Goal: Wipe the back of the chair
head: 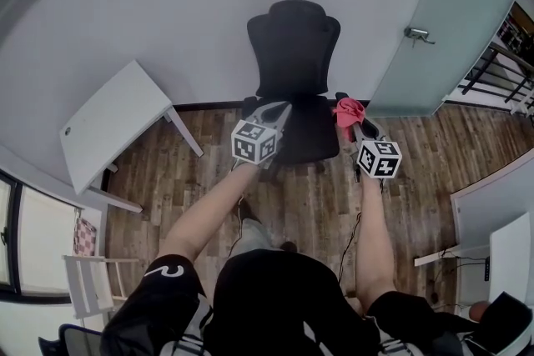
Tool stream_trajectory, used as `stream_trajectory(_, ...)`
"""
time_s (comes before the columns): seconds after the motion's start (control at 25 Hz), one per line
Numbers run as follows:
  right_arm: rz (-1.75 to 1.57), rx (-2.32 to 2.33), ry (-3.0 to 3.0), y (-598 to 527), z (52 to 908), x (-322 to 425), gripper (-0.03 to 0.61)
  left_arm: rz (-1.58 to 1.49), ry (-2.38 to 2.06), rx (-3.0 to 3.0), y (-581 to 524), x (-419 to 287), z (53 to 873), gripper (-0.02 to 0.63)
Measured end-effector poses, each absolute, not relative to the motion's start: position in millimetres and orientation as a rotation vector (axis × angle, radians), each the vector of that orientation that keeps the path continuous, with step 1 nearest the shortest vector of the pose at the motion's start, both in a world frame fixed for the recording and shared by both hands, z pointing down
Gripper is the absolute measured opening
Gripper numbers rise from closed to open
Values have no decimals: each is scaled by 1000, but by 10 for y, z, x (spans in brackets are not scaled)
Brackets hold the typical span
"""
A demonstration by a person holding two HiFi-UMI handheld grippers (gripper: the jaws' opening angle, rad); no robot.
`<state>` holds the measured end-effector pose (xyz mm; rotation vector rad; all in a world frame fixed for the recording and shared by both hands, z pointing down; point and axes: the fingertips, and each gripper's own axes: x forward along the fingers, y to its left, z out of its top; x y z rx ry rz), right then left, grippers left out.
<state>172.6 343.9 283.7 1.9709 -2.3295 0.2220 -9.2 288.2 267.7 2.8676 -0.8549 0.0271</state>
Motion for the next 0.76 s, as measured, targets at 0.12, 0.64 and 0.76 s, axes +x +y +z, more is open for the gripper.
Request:
stream_trajectory(0.12,203,1967,-2336,3455,2785,1705,66,11,-851,2876,2895,-80,2617,25)
stream_trajectory(0.64,176,1989,-2347,3523,2727,1690,66,18,-818,2893,2921,6,2590,25)
stream_trajectory(0.76,179,2004,-2356,3545,2719,1720,66,23,-818,2893,2943,36,2593,25)
